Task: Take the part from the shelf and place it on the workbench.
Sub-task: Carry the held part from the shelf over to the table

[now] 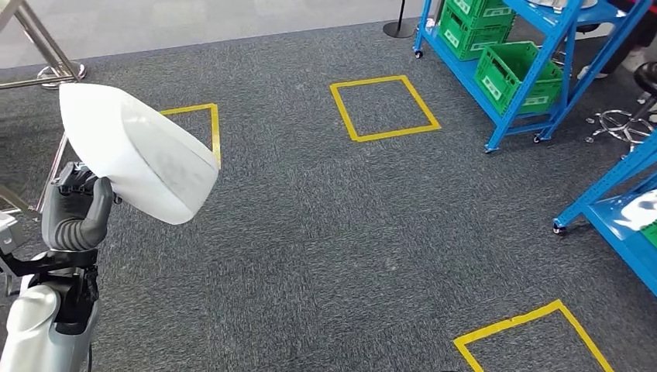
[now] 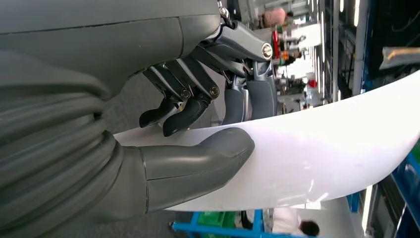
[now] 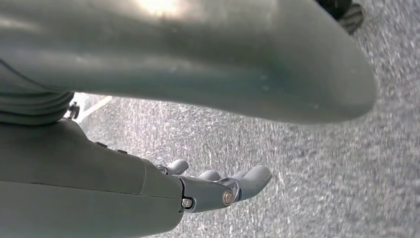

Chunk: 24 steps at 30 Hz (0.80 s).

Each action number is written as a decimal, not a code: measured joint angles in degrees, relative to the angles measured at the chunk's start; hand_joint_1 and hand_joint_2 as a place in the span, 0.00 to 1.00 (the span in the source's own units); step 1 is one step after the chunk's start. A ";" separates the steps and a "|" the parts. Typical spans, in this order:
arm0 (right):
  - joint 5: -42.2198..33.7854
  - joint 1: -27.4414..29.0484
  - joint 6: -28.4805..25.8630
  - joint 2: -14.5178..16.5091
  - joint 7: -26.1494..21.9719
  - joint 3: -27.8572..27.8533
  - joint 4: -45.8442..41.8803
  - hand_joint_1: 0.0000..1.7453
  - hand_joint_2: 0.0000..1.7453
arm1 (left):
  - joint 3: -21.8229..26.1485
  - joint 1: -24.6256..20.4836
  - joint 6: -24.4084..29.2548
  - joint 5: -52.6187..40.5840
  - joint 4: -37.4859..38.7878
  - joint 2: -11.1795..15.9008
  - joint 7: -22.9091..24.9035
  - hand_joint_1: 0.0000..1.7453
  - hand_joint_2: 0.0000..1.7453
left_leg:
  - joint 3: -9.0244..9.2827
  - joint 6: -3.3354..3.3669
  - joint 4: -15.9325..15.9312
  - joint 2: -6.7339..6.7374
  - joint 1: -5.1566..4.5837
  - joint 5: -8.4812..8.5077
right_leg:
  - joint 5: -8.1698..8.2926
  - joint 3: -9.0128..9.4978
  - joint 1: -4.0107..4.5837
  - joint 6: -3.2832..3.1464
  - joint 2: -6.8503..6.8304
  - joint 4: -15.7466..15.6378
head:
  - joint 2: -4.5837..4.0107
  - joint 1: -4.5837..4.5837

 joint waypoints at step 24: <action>0.33 -0.55 -0.61 0.70 0.93 0.51 0.00 0.00 0.00 | 1.17 1.24 0.27 1.42 -1.36 3.75 -0.23 1.00 1.00 | -3.36 -2.93 6.91 0.25 0.90 -1.87 | 2.25 -0.33 -0.16 -1.89 1.58 -1.70 | 0.00 -0.37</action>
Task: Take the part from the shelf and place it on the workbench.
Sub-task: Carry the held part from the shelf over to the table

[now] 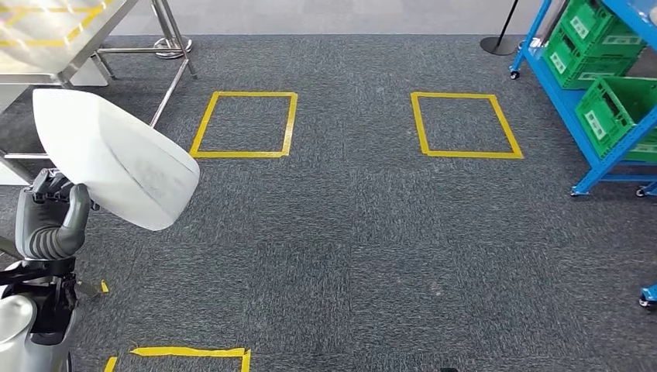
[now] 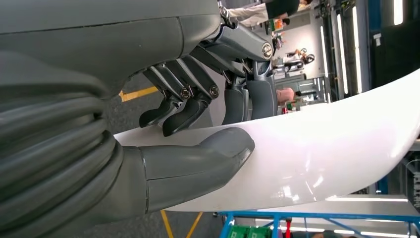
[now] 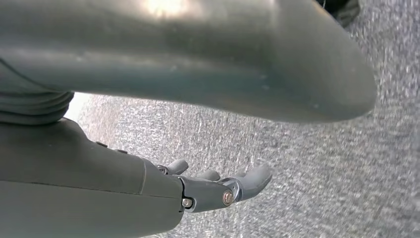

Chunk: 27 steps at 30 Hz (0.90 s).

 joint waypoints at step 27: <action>-0.90 0.25 0.20 0.43 -1.43 -0.24 0.00 0.00 0.00 | -1.12 -8.79 -0.55 -0.65 6.89 -2.74 -0.03 1.00 1.00 | -4.53 0.50 8.23 -2.23 -0.62 -4.64 | 1.09 -0.83 0.37 -0.80 2.03 -0.23 | 0.00 0.21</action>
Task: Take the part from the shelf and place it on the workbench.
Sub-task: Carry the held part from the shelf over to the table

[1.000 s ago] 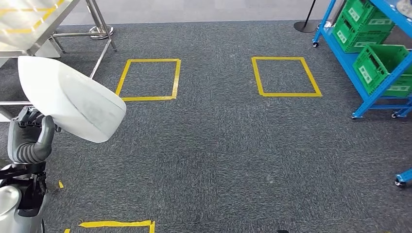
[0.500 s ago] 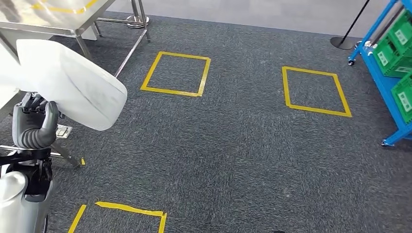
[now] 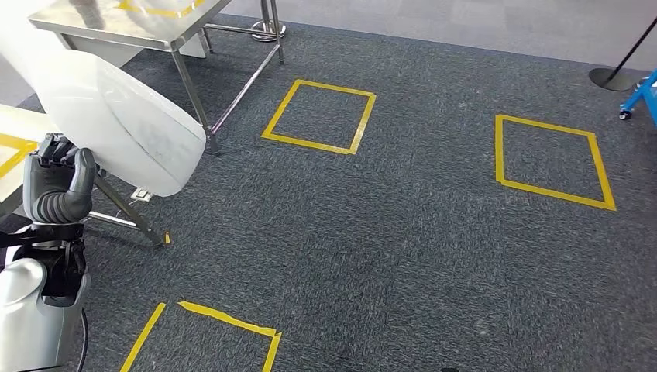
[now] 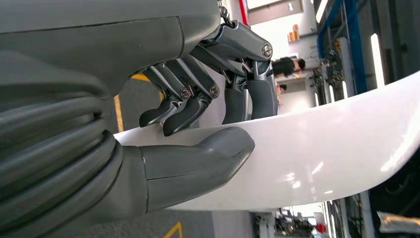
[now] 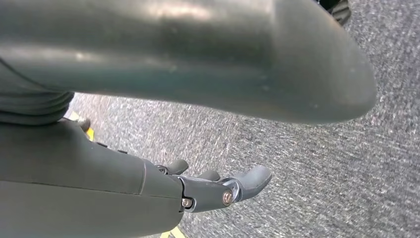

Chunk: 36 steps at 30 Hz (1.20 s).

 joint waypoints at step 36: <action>-0.18 0.58 0.32 -0.93 0.48 -0.84 0.00 0.00 0.00 | -1.54 -0.32 0.33 -0.07 1.12 -2.19 -1.39 1.00 1.00 | 7.47 0.94 -12.76 4.07 -0.38 5.89 | -1.08 0.15 0.15 0.99 -2.79 1.20 | 0.00 -0.01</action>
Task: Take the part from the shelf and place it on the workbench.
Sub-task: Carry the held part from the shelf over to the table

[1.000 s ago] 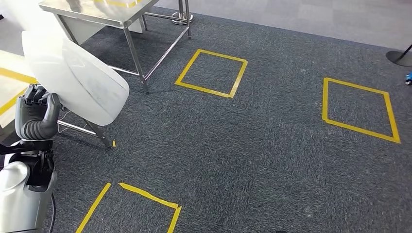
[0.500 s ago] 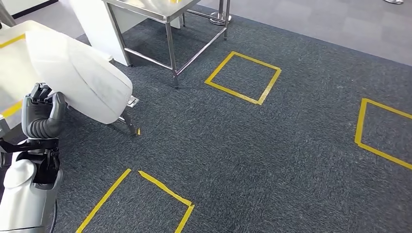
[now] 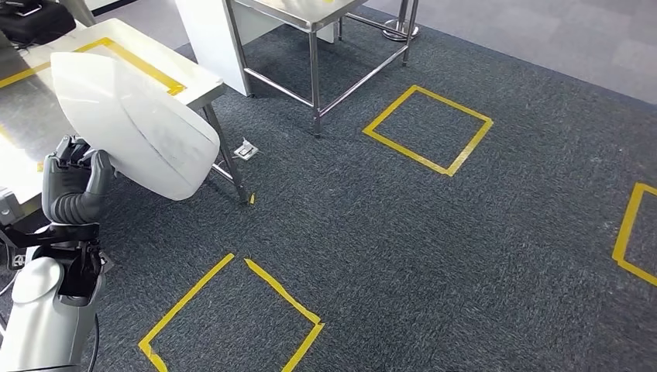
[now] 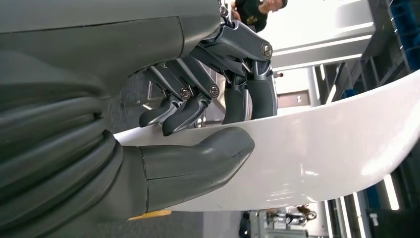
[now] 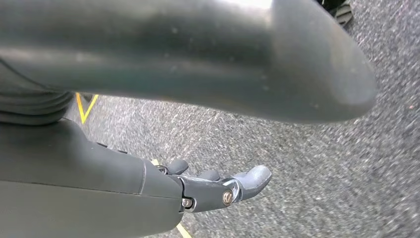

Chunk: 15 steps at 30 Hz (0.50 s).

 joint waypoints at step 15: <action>1.24 0.10 0.55 -0.51 -0.60 -0.01 0.01 0.00 0.00 | 0.04 0.31 3.20 -0.54 -0.36 0.73 -0.87 1.00 1.00 | -0.47 1.74 -1.89 -8.41 0.43 1.59 | -0.51 -1.00 -0.76 1.91 7.55 2.52 | 0.00 0.48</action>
